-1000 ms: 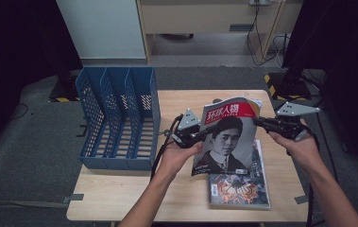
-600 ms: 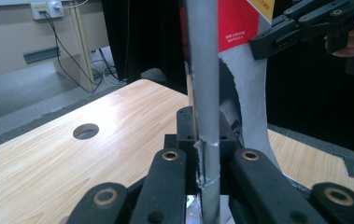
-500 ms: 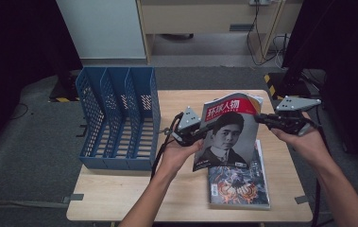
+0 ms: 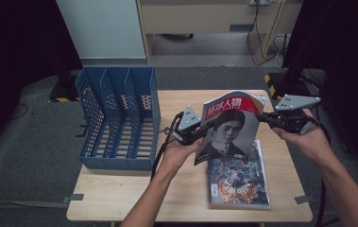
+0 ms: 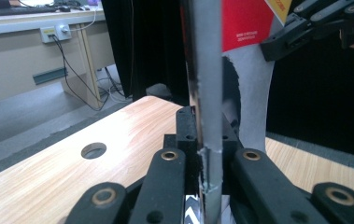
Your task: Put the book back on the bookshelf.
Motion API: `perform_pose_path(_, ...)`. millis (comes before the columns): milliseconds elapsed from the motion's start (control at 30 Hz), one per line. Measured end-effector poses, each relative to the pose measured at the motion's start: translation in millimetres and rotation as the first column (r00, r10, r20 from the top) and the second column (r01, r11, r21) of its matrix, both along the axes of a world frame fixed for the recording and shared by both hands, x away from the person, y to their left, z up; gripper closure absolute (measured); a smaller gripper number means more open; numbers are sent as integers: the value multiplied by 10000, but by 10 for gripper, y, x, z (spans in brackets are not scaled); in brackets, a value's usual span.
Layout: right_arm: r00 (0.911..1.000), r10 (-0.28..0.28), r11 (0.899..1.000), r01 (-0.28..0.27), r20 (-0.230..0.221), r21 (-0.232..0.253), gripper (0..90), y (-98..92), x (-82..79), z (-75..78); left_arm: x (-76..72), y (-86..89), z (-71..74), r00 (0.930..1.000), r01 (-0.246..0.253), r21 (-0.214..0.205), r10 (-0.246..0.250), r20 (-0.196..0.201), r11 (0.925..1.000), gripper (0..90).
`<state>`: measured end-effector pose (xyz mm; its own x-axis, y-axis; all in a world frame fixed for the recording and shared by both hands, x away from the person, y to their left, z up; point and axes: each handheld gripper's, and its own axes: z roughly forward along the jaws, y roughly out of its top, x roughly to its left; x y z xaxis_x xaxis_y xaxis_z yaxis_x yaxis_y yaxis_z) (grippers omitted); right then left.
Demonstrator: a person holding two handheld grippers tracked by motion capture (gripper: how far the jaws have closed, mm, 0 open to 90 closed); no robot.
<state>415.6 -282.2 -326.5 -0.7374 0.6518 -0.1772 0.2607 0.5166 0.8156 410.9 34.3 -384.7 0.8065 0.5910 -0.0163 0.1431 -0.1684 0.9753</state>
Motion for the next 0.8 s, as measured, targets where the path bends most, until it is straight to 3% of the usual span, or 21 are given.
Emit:
perform_pose_path(133,9998,187,9998,-187,-70,-38,871,12,-37,19,-13,34,-36,9995,294,-466,-286,166,9985,835)
perform_pose_path(267,9996,260,9996,-260,-57,-68,871,29,-64,29,-18,21,-46,9985,508,-571,-497,214,9971,767)
perform_pose_path(533,9982,539,9985,-536,-275,108,867,18,-89,37,62,14,-101,9978,663,-1174,-667,3,9909,716)
perform_pose_path(633,9979,576,9983,-572,-307,129,866,9,-88,38,96,1,-122,9952,956,-1443,-979,-92,9849,706)
perform_pose_path(800,9974,660,9977,-655,-279,188,866,-1,-91,31,125,-49,-118,9935,1086,-1291,-1121,-205,9857,643)
